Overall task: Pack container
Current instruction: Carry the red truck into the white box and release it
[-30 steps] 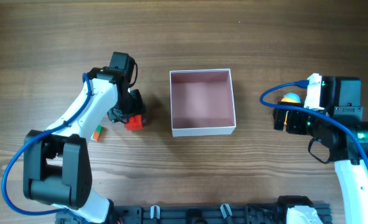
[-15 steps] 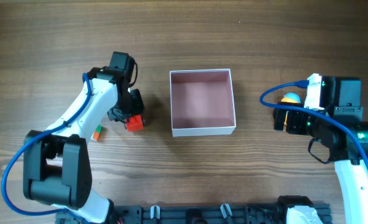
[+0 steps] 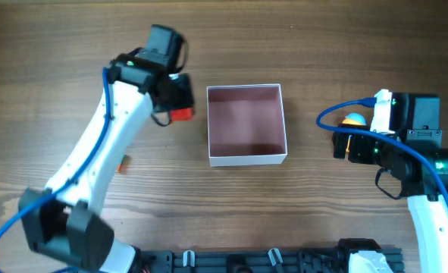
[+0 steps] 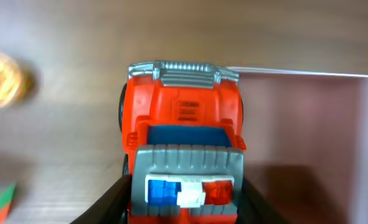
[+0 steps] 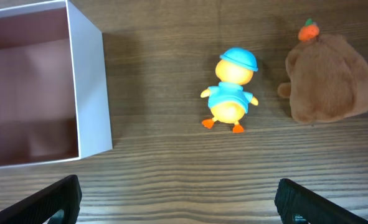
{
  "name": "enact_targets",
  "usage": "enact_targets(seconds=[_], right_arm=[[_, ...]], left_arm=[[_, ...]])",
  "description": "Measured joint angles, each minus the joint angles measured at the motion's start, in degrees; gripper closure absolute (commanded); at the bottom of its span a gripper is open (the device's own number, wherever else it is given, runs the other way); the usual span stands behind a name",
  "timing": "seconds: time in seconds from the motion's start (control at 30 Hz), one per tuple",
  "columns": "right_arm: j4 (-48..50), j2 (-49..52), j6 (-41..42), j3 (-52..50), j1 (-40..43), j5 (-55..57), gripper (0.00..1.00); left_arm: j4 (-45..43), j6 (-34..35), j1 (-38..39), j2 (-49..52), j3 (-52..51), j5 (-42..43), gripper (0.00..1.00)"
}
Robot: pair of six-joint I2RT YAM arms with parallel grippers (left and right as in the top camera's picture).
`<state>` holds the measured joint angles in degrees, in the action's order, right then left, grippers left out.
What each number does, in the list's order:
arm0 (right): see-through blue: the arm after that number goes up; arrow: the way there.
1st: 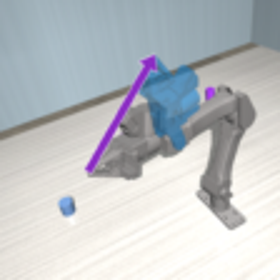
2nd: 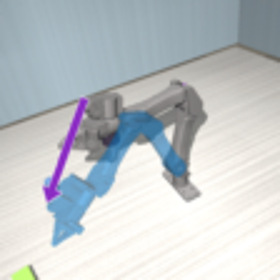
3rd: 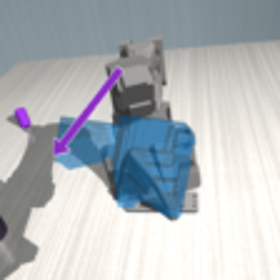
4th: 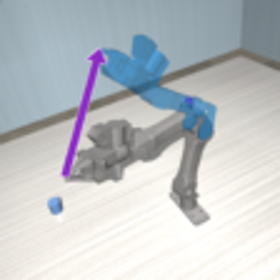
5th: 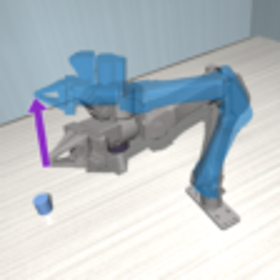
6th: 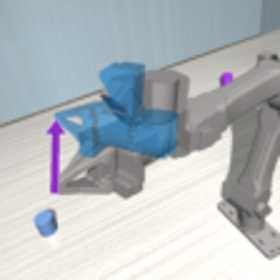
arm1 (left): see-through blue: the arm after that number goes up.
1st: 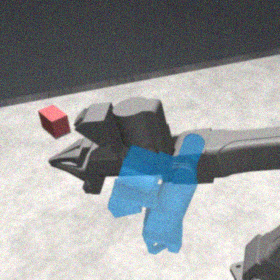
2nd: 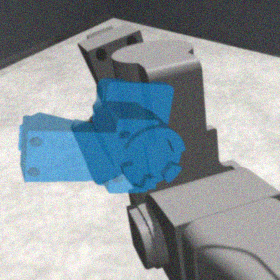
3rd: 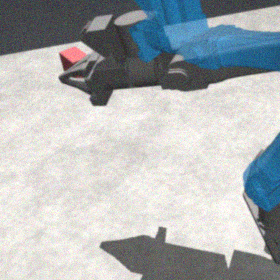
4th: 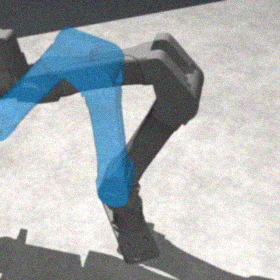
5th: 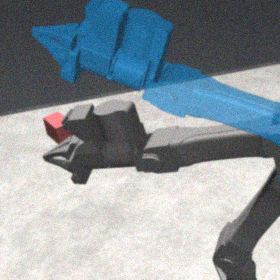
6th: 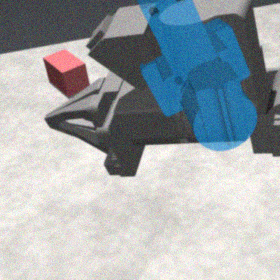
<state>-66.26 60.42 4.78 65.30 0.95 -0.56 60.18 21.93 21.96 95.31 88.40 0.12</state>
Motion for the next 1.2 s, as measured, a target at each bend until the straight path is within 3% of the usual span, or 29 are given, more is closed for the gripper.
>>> enact_targets(seconds=[0.1,0.27,0.53,0.97,1.0,1.03,1.07,1.17,1.2], right_arm=[[0.8,-0.8,0.5,0.0,0.0,1.3,0.0],[0.6,-2.5,0.6,0.1,0.0,2.1,0.0],[-0.2,-2.5,0.6,0.1,0.0,2.1,0.0],[-0.4,-2.5,0.6,0.1,0.0,2.1,0.0],[-0.4,-2.5,0.6,0.1,0.0,2.1,0.0],[-0.4,-2.5,0.6,0.1,0.0,2.1,0.0],[-0.4,-2.5,0.6,0.1,0.0,2.1,0.0],[-0.4,-2.5,0.6,0.1,0.0,2.1,0.0],[-0.4,-2.5,0.6,0.1,0.0,2.1,0.0]], left_arm=[[-4.9,-1.3,9.3,-2.3,1.5,0.0,0.96],[-8.4,1.0,15.8,1.2,1.5,0.1,0.96],[-8.5,3.1,15.0,16.7,1.5,-0.7,0.96],[-8.6,3.5,7.8,18.5,1.5,-2.0,0.94],[-8.6,3.5,7.8,18.5,1.5,-2.0,0.92],[-8.6,3.7,7.9,18.5,1.5,-2.0,0.84],[-8.6,3.7,8.0,18.5,1.5,-2.0,0.7],[-8.6,3.7,8.0,18.5,1.5,-2.0,0.47],[-8.6,3.7,8.0,18.6,1.5,-2.0,0.44]])
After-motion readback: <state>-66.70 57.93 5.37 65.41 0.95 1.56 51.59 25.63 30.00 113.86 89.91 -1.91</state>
